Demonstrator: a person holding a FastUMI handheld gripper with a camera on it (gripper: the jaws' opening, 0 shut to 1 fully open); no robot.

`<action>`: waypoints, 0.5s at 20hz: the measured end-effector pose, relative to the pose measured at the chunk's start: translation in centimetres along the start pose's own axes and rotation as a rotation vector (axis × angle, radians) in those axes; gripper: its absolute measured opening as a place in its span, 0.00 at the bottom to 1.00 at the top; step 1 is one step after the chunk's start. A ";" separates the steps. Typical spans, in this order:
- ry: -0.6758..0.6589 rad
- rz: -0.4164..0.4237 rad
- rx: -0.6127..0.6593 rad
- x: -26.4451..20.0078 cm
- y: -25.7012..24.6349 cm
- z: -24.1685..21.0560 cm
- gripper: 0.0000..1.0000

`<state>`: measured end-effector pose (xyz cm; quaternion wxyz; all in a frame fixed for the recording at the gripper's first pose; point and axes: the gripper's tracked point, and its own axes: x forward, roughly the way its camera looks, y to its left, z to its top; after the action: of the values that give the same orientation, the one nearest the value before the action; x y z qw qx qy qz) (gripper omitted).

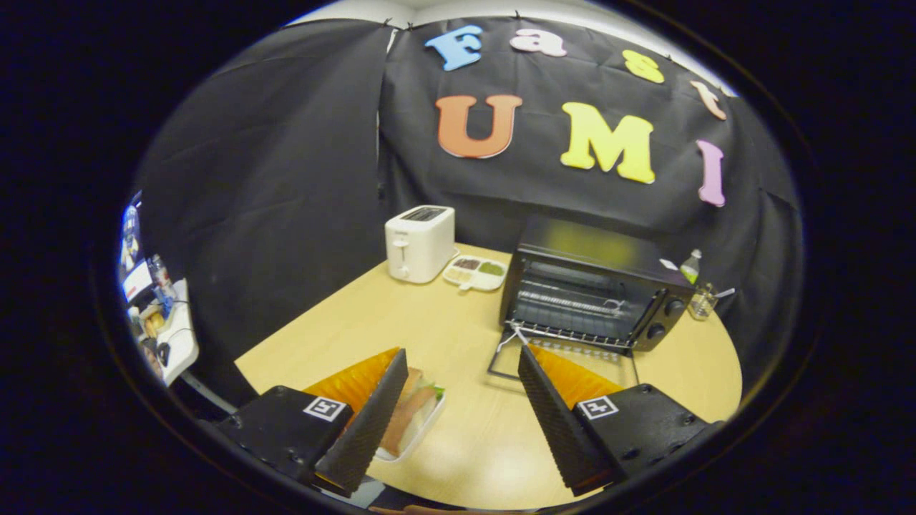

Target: Open the toaster oven, put the food inside, and close the toaster oven door.

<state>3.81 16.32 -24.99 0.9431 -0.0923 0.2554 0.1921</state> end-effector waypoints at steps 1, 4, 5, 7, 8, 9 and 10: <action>0.065 0.020 0.021 0.3 0.5 -0.7 1.00; 0.313 0.136 0.094 1.4 3.0 -3.0 1.00; 0.385 0.167 0.131 1.7 3.7 -3.6 0.99; 0.475 0.177 0.210 2.4 3.6 -4.1 0.97; 0.497 0.158 0.226 2.8 3.0 -3.9 0.95; 0.514 0.138 0.230 3.2 2.6 -4.1 0.92; 0.534 0.132 0.235 3.4 2.2 -4.1 0.89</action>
<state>3.78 18.32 -30.46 0.8323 -0.0130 0.5203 0.1908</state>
